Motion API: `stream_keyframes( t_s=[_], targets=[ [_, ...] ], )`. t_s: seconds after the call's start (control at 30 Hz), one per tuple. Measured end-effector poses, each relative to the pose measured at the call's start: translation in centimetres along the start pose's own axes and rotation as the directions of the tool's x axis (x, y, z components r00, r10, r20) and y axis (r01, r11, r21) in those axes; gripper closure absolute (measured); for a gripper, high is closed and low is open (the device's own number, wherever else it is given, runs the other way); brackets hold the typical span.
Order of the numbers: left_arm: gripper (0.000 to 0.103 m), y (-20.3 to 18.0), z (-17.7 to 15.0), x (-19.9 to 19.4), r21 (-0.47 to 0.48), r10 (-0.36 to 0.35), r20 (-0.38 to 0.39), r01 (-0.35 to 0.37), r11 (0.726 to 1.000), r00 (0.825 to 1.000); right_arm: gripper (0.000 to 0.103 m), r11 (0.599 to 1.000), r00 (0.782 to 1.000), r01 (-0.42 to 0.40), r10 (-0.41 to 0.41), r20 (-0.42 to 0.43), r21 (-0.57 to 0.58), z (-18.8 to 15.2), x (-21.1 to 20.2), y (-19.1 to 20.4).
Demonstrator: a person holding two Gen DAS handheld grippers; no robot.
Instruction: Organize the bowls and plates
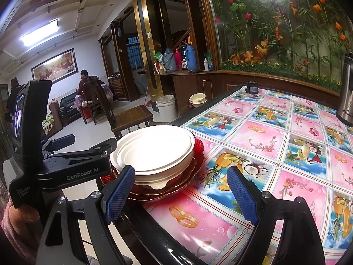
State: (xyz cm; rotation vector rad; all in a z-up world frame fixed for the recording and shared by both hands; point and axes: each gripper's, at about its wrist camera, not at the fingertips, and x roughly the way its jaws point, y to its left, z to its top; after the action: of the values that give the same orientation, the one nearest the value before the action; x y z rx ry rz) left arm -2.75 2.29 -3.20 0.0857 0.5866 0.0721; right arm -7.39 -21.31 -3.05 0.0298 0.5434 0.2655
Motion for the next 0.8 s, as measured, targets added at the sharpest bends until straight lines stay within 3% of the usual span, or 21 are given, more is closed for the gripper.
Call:
stream_keyframes(
  t_s=[0.33,0.8],
  targets=[
    [0.0,0.7,0.4,-2.1,-0.008,0.036,0.083,-0.035,0.999,0.996,0.016,1.0,1.0,-0.014,0.014,0.01,0.027,0.7,0.3,-0.5],
    [0.0,-0.1,0.7,-2.3,0.016,0.009,0.085,-0.01,1.0,0.996,0.016,1.0,1.0,-0.003,0.003,0.001,0.029,0.9,0.4,-0.3]
  ],
)
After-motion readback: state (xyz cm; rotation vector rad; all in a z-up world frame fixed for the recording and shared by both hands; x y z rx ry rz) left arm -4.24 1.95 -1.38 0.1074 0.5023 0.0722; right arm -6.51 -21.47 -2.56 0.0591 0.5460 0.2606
